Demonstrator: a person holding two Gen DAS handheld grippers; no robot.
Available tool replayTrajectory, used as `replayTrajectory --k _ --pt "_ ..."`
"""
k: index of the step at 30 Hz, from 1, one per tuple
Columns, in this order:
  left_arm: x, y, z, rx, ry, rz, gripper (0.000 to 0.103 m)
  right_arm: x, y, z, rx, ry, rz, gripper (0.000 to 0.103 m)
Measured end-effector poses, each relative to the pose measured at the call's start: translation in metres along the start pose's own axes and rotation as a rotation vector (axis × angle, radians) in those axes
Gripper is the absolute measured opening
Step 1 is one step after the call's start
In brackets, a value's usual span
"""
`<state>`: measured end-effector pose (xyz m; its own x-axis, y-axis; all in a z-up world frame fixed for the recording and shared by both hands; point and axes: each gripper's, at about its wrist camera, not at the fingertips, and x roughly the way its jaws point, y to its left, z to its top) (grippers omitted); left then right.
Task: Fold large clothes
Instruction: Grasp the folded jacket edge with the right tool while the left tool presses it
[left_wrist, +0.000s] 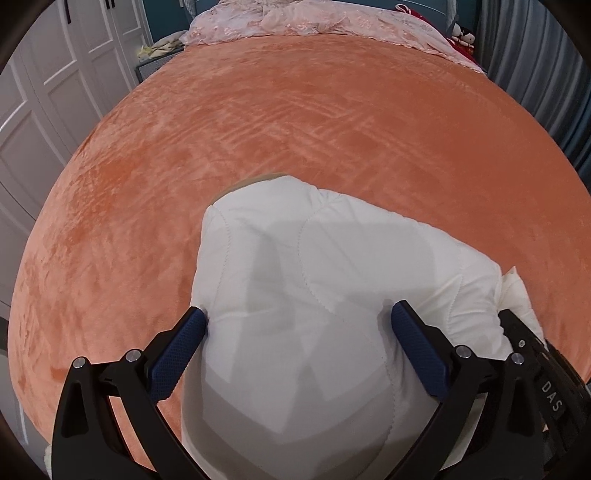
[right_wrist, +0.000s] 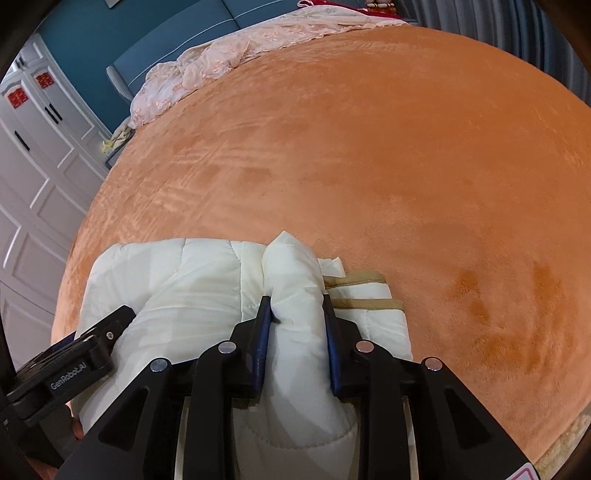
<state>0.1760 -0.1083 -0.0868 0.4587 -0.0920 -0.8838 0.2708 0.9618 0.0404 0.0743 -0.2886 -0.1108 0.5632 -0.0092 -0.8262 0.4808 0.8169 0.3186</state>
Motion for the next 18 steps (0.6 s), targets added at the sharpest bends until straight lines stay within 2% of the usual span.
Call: replayTrajectory --k 18 --pt "0.026 -0.004 -0.004 -0.003 -0.021 0.058 0.098 0.018 0.007 0.001 -0.043 -0.032 -0.006 0.030"
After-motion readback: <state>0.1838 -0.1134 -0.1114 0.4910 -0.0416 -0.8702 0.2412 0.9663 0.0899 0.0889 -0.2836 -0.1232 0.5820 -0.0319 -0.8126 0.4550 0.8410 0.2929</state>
